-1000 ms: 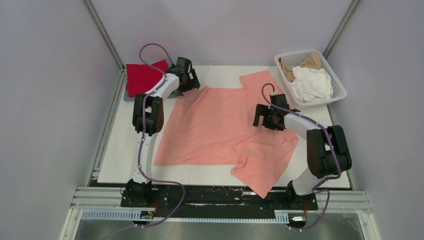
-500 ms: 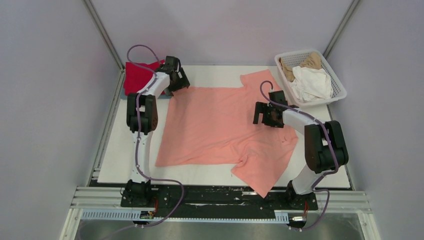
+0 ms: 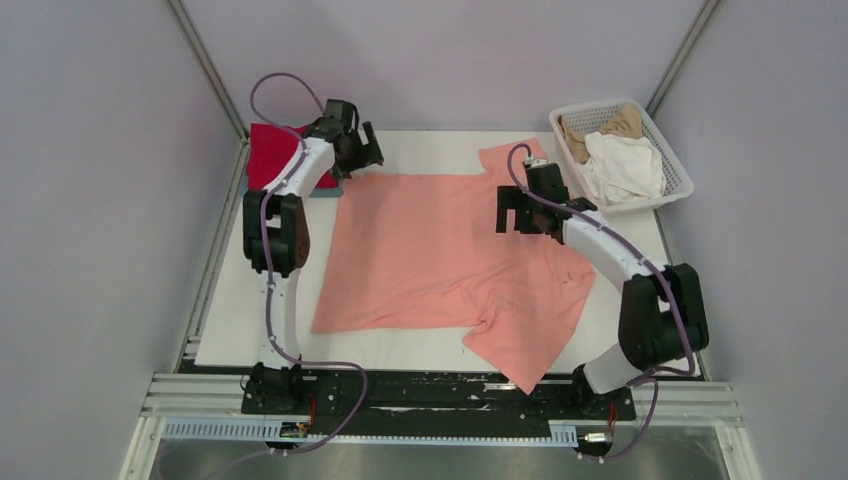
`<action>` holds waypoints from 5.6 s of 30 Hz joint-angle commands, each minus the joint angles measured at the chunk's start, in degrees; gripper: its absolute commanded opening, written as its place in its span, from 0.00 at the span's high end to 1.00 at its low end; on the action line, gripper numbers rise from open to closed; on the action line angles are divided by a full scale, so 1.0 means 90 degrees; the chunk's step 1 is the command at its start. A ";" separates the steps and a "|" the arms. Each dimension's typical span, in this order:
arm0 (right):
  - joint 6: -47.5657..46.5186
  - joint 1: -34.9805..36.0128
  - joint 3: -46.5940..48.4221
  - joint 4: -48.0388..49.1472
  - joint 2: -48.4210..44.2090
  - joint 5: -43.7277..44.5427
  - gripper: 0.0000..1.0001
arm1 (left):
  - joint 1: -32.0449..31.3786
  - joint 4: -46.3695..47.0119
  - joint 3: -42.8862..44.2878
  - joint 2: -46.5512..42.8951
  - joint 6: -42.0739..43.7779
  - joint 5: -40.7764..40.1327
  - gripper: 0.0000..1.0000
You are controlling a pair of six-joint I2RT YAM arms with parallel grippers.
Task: Fold and stack the t-shirts
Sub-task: Flatten out the tshirt, then grab the side of the flattened tshirt closest away from the robot with both arms, then fold the flattened tshirt in 1/3 of the way
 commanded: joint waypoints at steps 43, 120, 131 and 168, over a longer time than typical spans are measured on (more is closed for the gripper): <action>0.3970 0.5563 -0.2864 -0.3370 -0.2228 0.1065 0.30 | -0.2121 -0.1037 -1.0448 -0.9525 -0.5094 -0.2528 0.18; 0.1531 0.1747 0.0459 -0.4638 -0.2025 0.2112 1.00 | -0.0847 0.0481 -0.8391 -0.7918 -0.4069 -0.3511 1.00; 0.1013 0.1161 0.0844 -0.4072 -0.1353 0.2218 1.00 | -0.0497 0.1153 -0.7757 -0.6752 -0.3710 -0.3401 1.00; 0.1059 0.0186 -0.1150 -0.0551 -0.1915 -0.0323 0.00 | -0.0026 0.1998 -0.7645 -0.6387 -0.2016 -0.0746 0.00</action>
